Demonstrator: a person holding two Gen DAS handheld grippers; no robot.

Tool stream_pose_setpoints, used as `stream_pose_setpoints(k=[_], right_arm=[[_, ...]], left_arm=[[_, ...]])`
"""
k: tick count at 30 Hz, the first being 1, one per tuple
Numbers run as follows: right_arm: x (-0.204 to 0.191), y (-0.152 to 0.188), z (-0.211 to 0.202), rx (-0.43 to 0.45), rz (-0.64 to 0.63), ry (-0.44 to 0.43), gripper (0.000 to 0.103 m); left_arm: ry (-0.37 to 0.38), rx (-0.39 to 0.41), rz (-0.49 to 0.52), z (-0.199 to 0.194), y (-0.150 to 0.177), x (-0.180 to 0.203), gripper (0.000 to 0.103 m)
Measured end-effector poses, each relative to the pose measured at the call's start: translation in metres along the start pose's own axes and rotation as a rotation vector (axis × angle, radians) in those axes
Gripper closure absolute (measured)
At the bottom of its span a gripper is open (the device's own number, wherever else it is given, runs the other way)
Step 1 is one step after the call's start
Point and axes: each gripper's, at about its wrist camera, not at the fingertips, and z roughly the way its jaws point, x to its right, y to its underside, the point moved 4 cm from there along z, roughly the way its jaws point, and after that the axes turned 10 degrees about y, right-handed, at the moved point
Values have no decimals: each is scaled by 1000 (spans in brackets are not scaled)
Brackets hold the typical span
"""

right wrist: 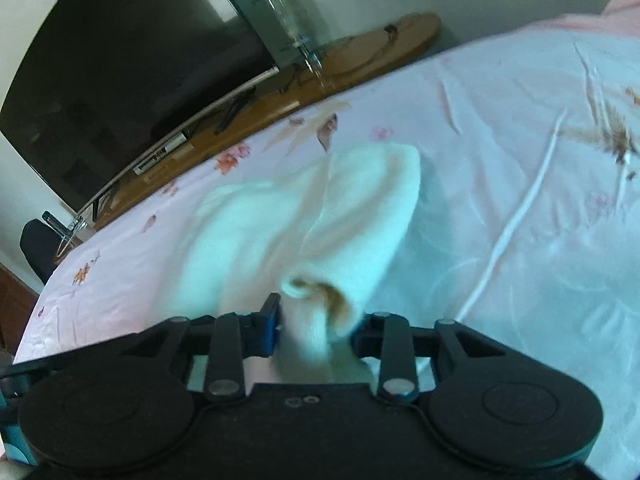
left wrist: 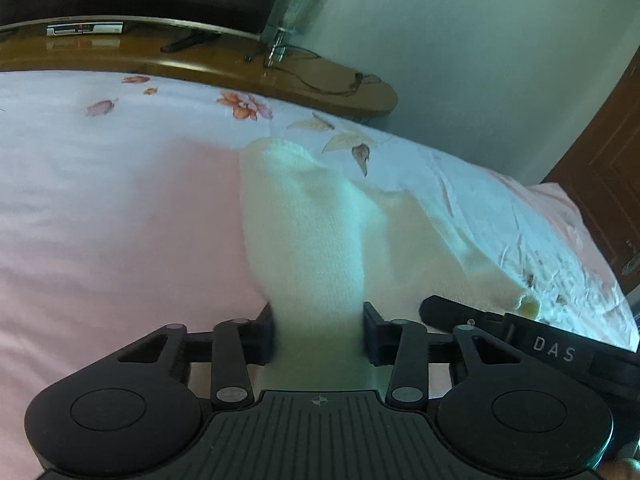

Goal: Fold small clothes
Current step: 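Pinch the sweater end with the left gripper while the right gripper pinches it too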

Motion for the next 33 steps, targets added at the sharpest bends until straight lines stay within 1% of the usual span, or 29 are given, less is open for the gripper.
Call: stream_pose_setpoints(k=[2, 5, 11, 15, 20, 24, 29, 33], right_arm=[[-7, -1, -9, 30, -20, -3, 73], [-15, -5, -22, 53, -27, -24, 74], [-46, -14, -51, 100, -67, -57, 74], [-76, -18, -66, 125, -87, -92, 74], [-126, -14, -74, 133, -120, -155, 74], [-171, -5, -70, 110, -134, -216, 74], [-219, 9, -52, 87, -150, -263, 74], [-251, 22, -32, 60, -155, -288, 75]], left_arm=[[5, 5, -2, -5, -2, -1, 66], [20, 28, 4, -19, -8, 2, 70], [28, 90, 9, -60, -22, -3, 70], [4, 131, 9, -93, -29, -17, 70], [-52, 173, -7, -139, -36, -52, 70], [-111, 196, -22, -171, -41, -90, 70], [-186, 208, -35, -193, -45, -139, 70], [-245, 201, -40, -196, -45, -174, 70]])
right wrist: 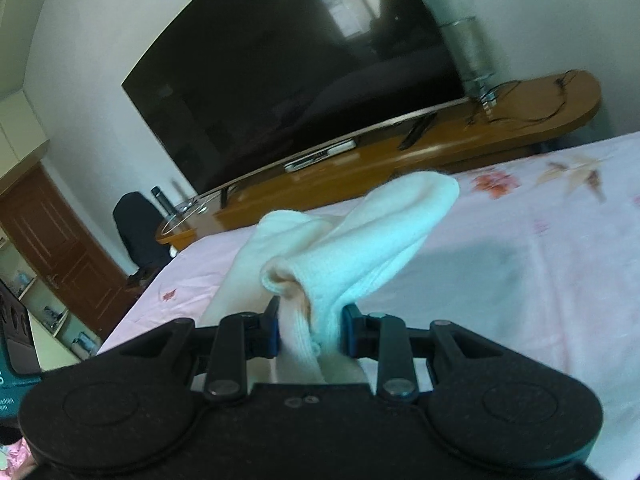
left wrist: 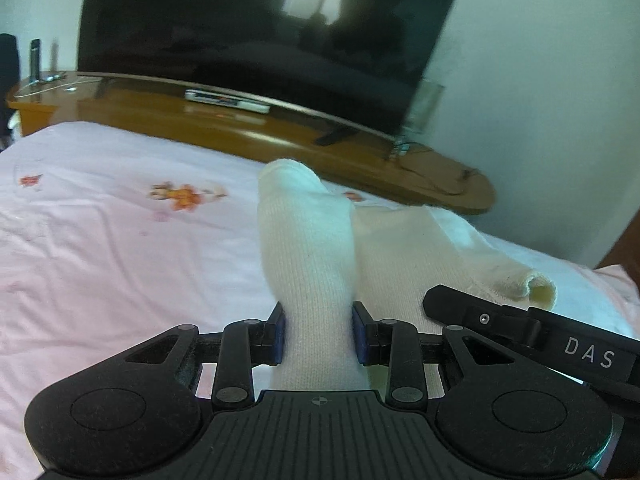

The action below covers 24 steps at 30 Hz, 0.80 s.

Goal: Fold small clothes
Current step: 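Pinch the sweater end with the left gripper while the right gripper pinches it too, then fold the sweater end over the body with both grippers and release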

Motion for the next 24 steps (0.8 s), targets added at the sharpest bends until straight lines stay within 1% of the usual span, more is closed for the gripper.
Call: stream_pose_setpoints(k=[5, 7, 10, 11, 12, 13, 14, 15, 16, 17, 18, 20, 22, 23, 24], right_arm=[[-23, 15, 32, -26, -16, 0, 75], [-24, 20, 41, -40, -15, 12, 75], [-20, 32, 52, -60, -23, 49, 75], [-17, 36, 56, -66, -23, 68, 75], [-11, 39, 60, -71, -20, 99, 75], [-2, 43, 65, -81, -12, 133, 74], [5, 47, 68, -94, -8, 165, 70], [13, 50, 71, -108, -8, 196, 66], [17, 51, 70, -108, -11, 202, 62], [19, 50, 67, -102, -17, 215, 56], [19, 50, 64, -91, -27, 226, 51], [18, 43, 52, -57, -57, 246, 52], [11, 36, 36, -16, -96, 255, 54], [6, 33, 27, 6, -119, 248, 57], [2, 31, 19, 25, -145, 235, 57]], left_arm=[[-51, -23, 2, 17, 1, -34, 70], [-63, -37, -10, 24, 6, -46, 70], [-102, -85, -19, 44, 18, -62, 70], [-108, -94, -32, 48, 24, -68, 58], [-111, -91, -44, 50, 28, -73, 51], [-125, -82, -44, 48, 31, -76, 40], [-130, -80, -37, 48, 31, -77, 37], [-129, -81, -33, 45, 32, -77, 36], [-128, -81, -36, 42, 32, -77, 36], [-132, -76, -41, 37, 32, -78, 36], [-143, -65, -40, 31, 31, -77, 36], [-161, -35, -21, 17, 30, -75, 36], [-145, -14, -9, 3, 31, -71, 36], [-136, -12, -12, -2, 33, -71, 36], [-129, -18, -12, -5, 37, -70, 36]])
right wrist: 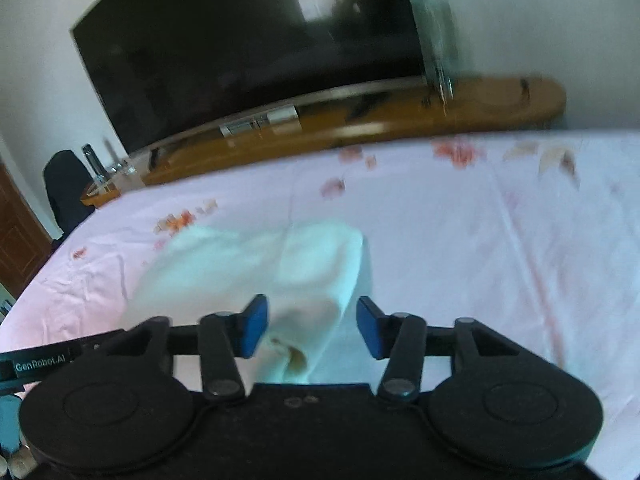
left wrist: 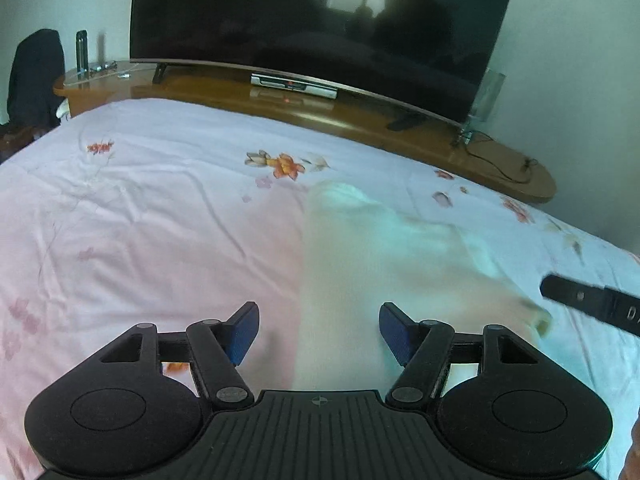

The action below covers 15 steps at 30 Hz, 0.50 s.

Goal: Fold small clothes
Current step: 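Fold the sweater end over the body with both grippers and release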

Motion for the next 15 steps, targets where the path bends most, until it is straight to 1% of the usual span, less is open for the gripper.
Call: stream_pose_setpoints(k=[2, 4, 6, 7, 8, 9, 10, 11, 12, 14, 15], right_arm=[[-8, 3, -10, 6, -41, -21, 57], [-14, 14, -17, -24, -72, -53, 60], [-20, 26, -16, -49, -98, -49, 60], [-20, 36, -13, -69, -116, -22, 60], [-19, 43, -9, -90, -116, 1, 60], [-15, 50, -3, -128, -105, 5, 58], [-13, 58, 1, -175, -91, -9, 59], [-10, 65, 5, -222, -65, -35, 62], [-8, 73, 4, -254, -27, -67, 63], [-8, 77, 0, -256, -29, -69, 64], [-8, 77, -2, -273, -14, -76, 65]], left_arm=[[-9, -21, 18, -4, 12, 1, 36], [-12, -47, 30, -4, 25, 2, 36], [-9, -84, 20, 1, 39, 1, 36], [2, -104, 5, 5, 46, 1, 36], [2, -99, 5, 7, 50, 1, 36], [-3, -85, 23, 8, 52, 3, 36], [-5, -81, 35, 8, 53, 4, 36], [-1, -80, 35, 8, 53, 3, 36], [7, -83, 31, 7, 53, 1, 36], [9, -94, 28, 5, 52, -1, 36], [5, -99, 31, 3, 52, -1, 36]])
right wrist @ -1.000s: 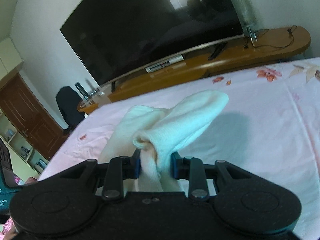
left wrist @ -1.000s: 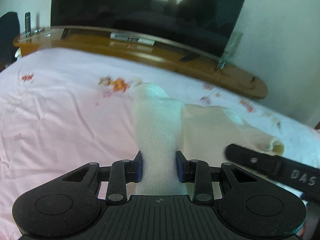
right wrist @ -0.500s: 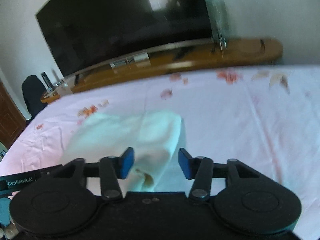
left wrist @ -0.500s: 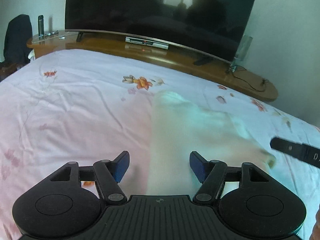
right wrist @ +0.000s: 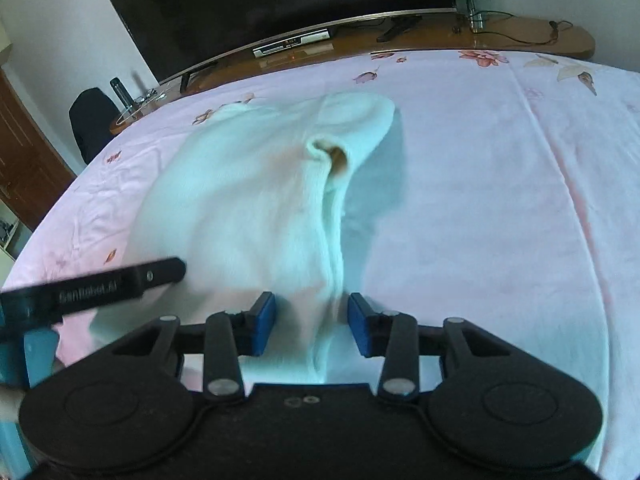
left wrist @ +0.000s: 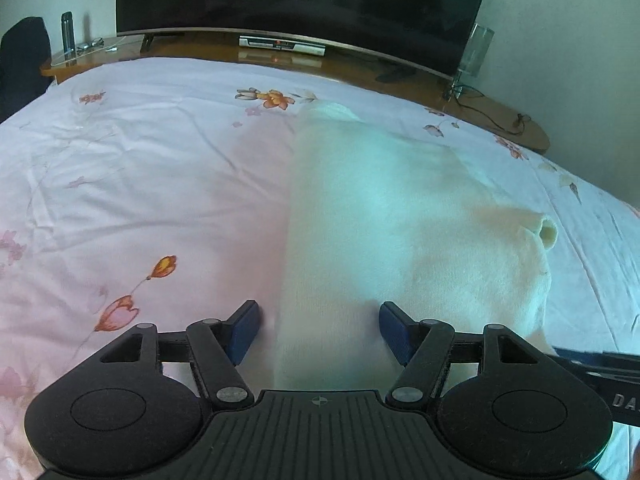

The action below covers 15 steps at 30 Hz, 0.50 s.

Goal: Fold small clothes
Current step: 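Fold the sweater end over the body with both grippers and release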

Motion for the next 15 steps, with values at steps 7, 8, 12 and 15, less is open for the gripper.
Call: stream_pose_setpoints(k=[7, 8, 12, 15], right_arm=[[2, 18, -9, -83, 79, -72, 70], [5, 20, -12, -93, 91, -83, 72], [2, 16, -17, -92, 63, -48, 76], [-4, 10, -41, 17, 45, -4, 72]], left_arm=[[-20, -12, 19, -10, 13, 4, 36], [-20, -13, 28, -11, 14, 4, 36], [-31, -25, -7, -21, 11, 3, 36], [-36, -7, 15, -33, 10, 9, 36]])
